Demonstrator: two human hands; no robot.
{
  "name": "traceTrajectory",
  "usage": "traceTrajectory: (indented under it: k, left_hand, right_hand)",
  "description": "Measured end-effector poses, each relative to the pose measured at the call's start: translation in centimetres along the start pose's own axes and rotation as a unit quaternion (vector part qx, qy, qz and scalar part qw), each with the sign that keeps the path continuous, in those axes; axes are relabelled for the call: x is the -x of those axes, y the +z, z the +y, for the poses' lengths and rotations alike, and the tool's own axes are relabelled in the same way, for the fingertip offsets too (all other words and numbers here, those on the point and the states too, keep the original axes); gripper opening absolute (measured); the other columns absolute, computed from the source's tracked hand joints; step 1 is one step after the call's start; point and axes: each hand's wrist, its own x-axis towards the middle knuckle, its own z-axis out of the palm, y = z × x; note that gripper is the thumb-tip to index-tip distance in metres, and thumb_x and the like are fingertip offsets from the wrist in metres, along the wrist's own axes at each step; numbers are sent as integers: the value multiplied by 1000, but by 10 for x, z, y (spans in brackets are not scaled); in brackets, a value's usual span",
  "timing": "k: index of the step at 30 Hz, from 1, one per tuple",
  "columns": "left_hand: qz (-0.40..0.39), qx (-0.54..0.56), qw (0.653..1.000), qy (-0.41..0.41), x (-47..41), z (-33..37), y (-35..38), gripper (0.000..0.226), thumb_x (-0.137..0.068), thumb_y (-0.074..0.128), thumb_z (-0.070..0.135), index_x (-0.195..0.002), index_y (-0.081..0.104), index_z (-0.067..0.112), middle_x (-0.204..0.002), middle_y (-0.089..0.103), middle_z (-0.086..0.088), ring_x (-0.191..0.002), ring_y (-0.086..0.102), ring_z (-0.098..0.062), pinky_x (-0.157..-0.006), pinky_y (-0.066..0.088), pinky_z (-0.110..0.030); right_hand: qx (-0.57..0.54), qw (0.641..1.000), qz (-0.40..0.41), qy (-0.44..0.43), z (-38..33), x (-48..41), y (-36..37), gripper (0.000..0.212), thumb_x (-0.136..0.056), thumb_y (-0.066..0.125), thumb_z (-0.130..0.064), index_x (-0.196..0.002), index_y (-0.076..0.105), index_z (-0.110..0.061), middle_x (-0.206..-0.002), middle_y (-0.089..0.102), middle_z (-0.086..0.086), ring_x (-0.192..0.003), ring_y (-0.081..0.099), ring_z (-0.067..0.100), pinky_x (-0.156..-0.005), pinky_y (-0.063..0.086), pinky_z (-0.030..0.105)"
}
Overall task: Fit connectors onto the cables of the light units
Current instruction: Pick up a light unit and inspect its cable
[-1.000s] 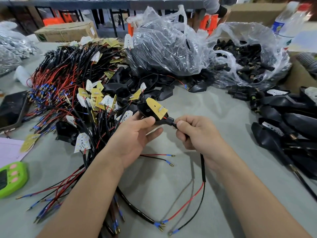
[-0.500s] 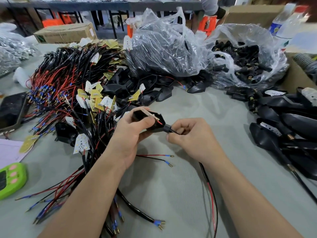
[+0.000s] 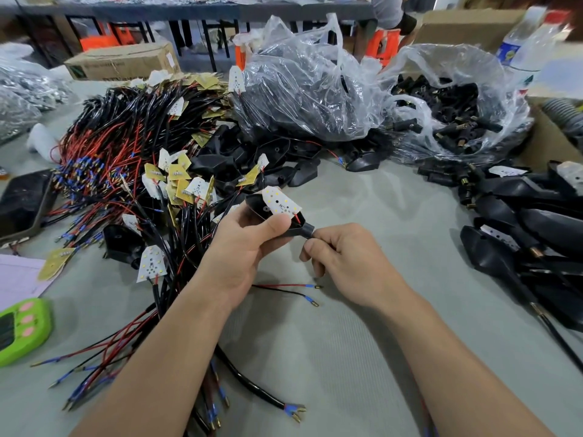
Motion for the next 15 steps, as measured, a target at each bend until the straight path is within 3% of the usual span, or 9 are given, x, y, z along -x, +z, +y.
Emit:
traceTrajectory:
  k: [4, 8, 10, 13, 15]
  left_hand:
    - [38, 4, 999, -20, -1, 1, 3, 49, -75, 75, 25, -121, 65, 13, -109, 73, -12, -93, 74, -23, -71, 60, -28]
    - [59, 13, 996, -59, -1, 1, 5, 21, -97, 61, 21, -115, 66, 11, -106, 73, -13, -91, 75, -23, -67, 61, -30]
    - [45, 35, 996, -74, -1, 1, 3, 19, -104, 53, 21, -112, 67, 10, -107, 75, -13, -93, 75, -23, -68, 61, -33]
    - [25, 67, 993, -92, 1, 5, 1, 27, -103, 51, 27, -116, 68, 11, -114, 74, -12, -100, 73, -23, -71, 61, -36]
    - [17, 65, 994, -91, 2, 7, 1, 34, -94, 57, 33, -120, 69, 14, -114, 73, -11, -100, 71, -22, -72, 61, -36]
  right_hand:
    - [0, 1000, -10, -2, 1, 0, 2, 28, -99, 57, -19, -74, 70, -19, -60, 67, -4, -47, 49, 2, -50, 38, 13]
    - [-6, 1000, -11, 1, 1, 0, 2, 31, -100, 55, -19, -73, 68, -18, -59, 67, -2, -48, 50, 3, -51, 39, 15]
    - [-35, 999, -4, 7, -1, 0, 1, 34, -102, 53, -19, -71, 68, -15, -55, 64, -2, -48, 50, 4, -52, 38, 15]
    - [-77, 997, -15, 17, -3, 1, -2, 37, -103, 52, -19, -70, 67, -13, -51, 59, -2, -48, 48, 6, -52, 37, 16]
    - [-46, 998, -36, 23, -3, 2, -3, 35, -102, 53, -19, -69, 66, -14, -51, 58, -2, -47, 46, 8, -51, 37, 19]
